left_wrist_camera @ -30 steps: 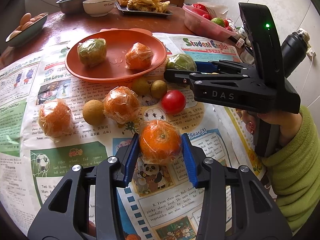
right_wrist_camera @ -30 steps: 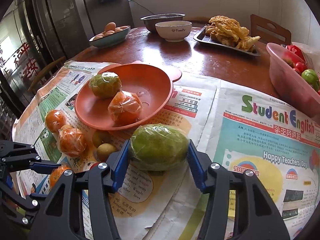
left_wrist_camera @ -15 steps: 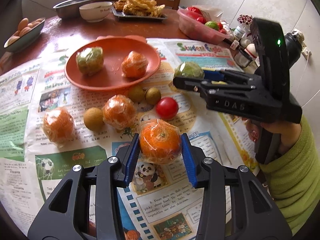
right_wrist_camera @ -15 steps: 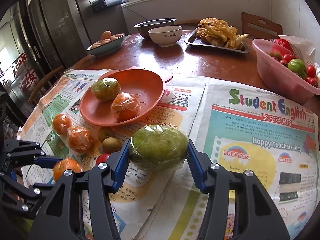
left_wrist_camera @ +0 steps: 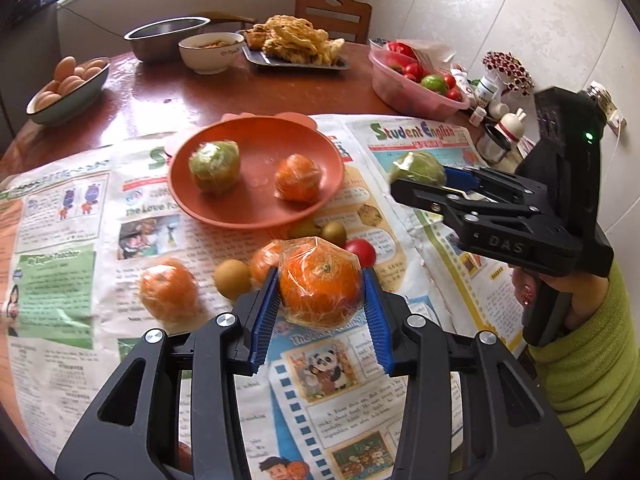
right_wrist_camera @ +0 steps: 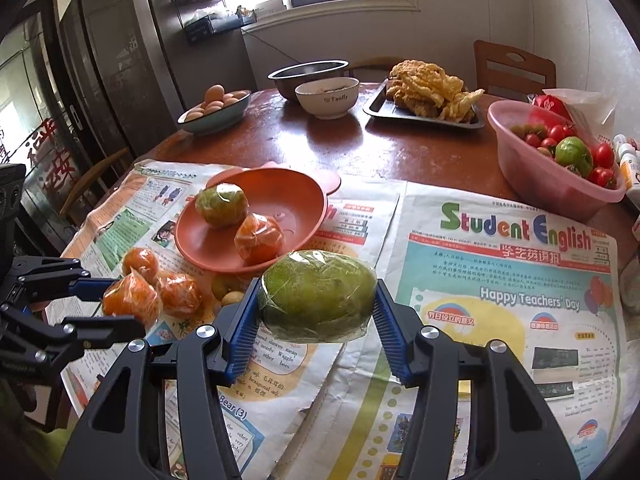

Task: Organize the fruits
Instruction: 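Carry the orange with the left tool into the plate while the right tool carries the pomelo there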

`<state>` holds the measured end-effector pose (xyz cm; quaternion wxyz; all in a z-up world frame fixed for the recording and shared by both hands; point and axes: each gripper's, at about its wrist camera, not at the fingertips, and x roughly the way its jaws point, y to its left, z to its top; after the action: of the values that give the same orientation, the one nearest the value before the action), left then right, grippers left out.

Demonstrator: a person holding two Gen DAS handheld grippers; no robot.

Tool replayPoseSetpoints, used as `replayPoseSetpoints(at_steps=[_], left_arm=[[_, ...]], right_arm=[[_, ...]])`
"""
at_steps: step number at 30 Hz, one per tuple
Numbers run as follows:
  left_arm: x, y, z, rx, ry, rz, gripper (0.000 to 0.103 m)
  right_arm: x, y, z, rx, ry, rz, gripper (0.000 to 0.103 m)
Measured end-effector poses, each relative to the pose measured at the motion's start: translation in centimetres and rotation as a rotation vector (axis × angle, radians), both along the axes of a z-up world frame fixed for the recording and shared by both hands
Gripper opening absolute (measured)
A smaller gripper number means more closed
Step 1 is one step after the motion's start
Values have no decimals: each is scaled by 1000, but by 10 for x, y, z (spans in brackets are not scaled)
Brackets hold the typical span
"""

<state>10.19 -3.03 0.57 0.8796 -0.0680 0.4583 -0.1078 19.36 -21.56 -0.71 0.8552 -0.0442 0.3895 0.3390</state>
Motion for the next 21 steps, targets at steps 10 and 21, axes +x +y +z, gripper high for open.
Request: replayPoseSetpoints(at_steps=[10,21], left_arm=[[18,12,7,20,-16,19,33],[39,19,8,40,-23,18,33]], right_arm=[[6,10,9,3,-13,6,53],[19,23,22,11,-36,18,53]])
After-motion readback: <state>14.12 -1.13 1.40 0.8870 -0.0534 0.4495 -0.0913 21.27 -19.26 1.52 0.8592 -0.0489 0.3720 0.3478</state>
